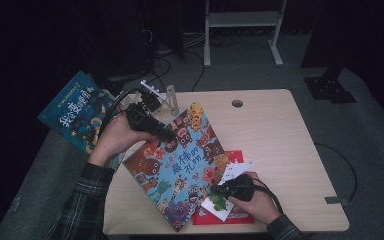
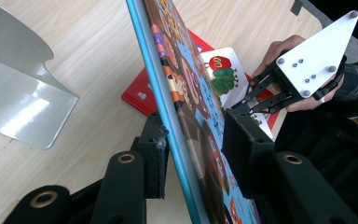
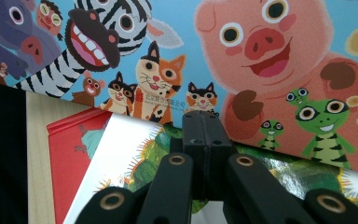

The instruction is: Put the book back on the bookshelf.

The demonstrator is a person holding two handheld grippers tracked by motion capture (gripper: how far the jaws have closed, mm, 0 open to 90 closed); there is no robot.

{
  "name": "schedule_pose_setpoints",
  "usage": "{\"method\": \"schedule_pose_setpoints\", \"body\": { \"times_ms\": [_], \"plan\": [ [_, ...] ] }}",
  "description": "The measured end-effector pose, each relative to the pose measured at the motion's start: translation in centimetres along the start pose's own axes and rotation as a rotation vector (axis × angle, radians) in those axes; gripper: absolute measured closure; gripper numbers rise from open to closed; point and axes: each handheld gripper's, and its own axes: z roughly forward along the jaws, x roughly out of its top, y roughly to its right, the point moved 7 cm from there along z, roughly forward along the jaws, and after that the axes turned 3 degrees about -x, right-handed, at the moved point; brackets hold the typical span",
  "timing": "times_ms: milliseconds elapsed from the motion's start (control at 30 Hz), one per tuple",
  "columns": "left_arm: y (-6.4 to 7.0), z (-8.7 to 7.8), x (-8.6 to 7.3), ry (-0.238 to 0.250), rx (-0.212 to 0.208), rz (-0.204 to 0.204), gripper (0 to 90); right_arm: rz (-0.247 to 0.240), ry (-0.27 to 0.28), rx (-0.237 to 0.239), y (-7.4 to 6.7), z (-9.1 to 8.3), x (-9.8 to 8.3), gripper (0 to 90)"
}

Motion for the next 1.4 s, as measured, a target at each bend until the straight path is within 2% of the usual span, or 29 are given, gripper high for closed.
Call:
{"method": "schedule_pose_setpoints", "body": {
  "times_ms": [133, 267, 433, 533, 700, 900, 1167, 1400],
  "plan": [
    [0.1, 0.4, 0.0, -0.024, -0.011, -0.012, 61.2, -0.001, -0.001, -0.001, 0.0, 0.0, 0.0, 89.6],
    [0.1, 0.4, 0.0, -0.030, -0.021, -0.020, 64.9, -0.004, -0.001, -0.003, 0.0, 0.0, 0.0, 89.7],
    [0.3, 0.4, 0.2, -0.063, -0.034, -0.052, 68.9, -0.007, -0.002, -0.005, -0.1, 0.0, 0.0, 89.6],
    [0.4, 0.4, 0.4, -0.071, -0.040, -0.057, 70.1, -0.008, -0.001, -0.009, -0.1, 0.0, 0.0, 89.6],
    [0.8, 0.2, 0.9, -0.077, -0.050, -0.038, 71.9, -0.016, 0.001, -0.018, -0.2, 0.1, 0.1, 89.7],
    [1.4, -0.1, 1.8, -0.092, -0.034, -0.015, 74.2, -0.019, 0.007, -0.035, -0.2, 0.8, 0.7, 89.7],
    [2.1, -0.3, 2.6, -0.139, 0.011, 0.011, 75.4, -0.029, 0.014, -0.076, 0.1, 1.6, 1.4, 89.7],
    [2.5, -0.3, 3.1, -0.170, 0.033, 0.004, 76.5, -0.030, 0.024, -0.100, 0.3, 1.8, 1.5, 88.2]
  ]
}}
